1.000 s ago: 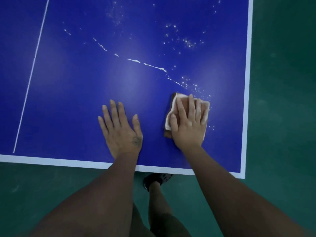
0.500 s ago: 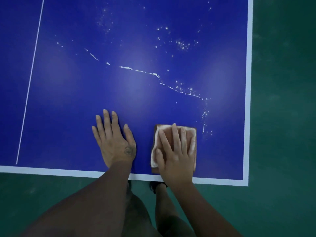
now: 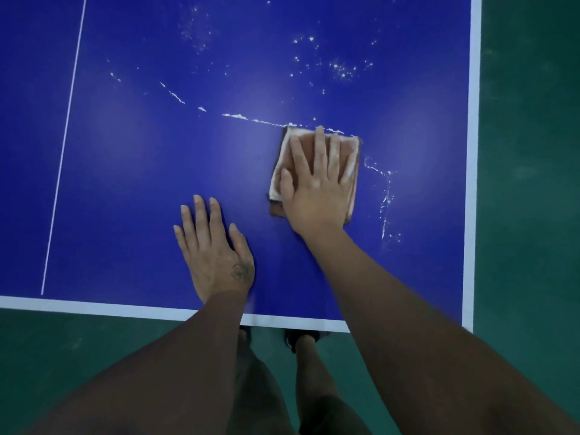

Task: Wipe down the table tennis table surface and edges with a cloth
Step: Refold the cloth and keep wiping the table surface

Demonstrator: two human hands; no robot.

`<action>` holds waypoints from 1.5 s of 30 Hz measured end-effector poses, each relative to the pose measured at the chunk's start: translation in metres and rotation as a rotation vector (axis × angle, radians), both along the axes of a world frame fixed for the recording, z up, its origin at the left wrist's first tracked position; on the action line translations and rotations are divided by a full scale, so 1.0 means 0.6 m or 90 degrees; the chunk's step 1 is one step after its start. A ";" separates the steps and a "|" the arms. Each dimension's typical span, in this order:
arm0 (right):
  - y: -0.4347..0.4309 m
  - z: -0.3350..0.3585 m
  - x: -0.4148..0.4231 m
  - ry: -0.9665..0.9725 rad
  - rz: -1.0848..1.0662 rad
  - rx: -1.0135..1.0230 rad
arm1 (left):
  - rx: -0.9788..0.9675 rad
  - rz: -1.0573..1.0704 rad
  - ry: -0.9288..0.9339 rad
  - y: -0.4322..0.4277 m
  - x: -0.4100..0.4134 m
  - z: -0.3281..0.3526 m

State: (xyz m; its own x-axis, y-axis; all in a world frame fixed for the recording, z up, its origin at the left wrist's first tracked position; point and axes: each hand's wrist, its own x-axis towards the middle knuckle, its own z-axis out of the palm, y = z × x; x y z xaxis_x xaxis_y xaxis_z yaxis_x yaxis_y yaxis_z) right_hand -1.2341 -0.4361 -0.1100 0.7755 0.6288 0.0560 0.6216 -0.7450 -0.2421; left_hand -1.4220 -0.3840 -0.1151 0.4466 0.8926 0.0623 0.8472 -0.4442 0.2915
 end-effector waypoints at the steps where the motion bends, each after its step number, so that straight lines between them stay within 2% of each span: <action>1: -0.016 0.001 -0.016 -0.005 0.016 0.013 | 0.001 -0.002 -0.003 0.000 0.000 0.001; 4: -0.099 0.002 -0.085 0.007 0.057 0.036 | 0.001 -0.001 -0.006 0.000 0.001 0.001; 8: -0.244 0.000 -0.170 0.040 0.061 -0.019 | -0.003 0.006 -0.008 0.000 0.001 0.000; 11: -0.314 0.001 -0.168 0.036 0.030 -0.062 | -0.008 0.009 -0.006 -0.001 0.001 -0.001; 14: -0.298 0.005 -0.107 0.013 0.037 -0.072 | -0.003 0.009 -0.008 0.000 0.002 -0.002; 19: -0.177 0.005 0.040 -0.044 -0.001 -0.055 | -0.002 0.007 0.001 0.000 0.003 -0.003; 22: -0.109 0.012 0.100 0.001 -0.049 -0.071 | -0.012 0.004 0.011 0.000 0.003 0.001; 24: -0.089 0.017 0.106 0.036 -0.070 -0.084 | -0.013 0.001 0.017 0.000 0.003 0.003; 27: -0.112 0.014 0.055 0.002 -0.055 -0.088 | -0.015 -0.003 0.019 -0.001 0.002 0.003; 33: -0.271 0.001 -0.131 -0.004 -0.058 -0.082 | -0.007 -0.008 0.012 0.002 0.003 0.005; 36: -0.332 0.006 -0.175 0.012 -0.053 -0.101 | -0.006 -0.013 0.000 -0.001 0.002 0.007; 39: -0.330 0.009 -0.123 -0.009 -0.041 -0.092 | -0.007 -0.011 -0.001 0.000 0.001 0.005; 43: -0.273 0.008 0.011 -0.017 -0.143 -0.105 | -0.003 -0.017 0.010 0.001 -0.001 0.001; 45: -0.236 0.010 0.073 0.023 -0.187 -0.110 | -0.001 -0.017 0.013 0.002 -0.001 -0.002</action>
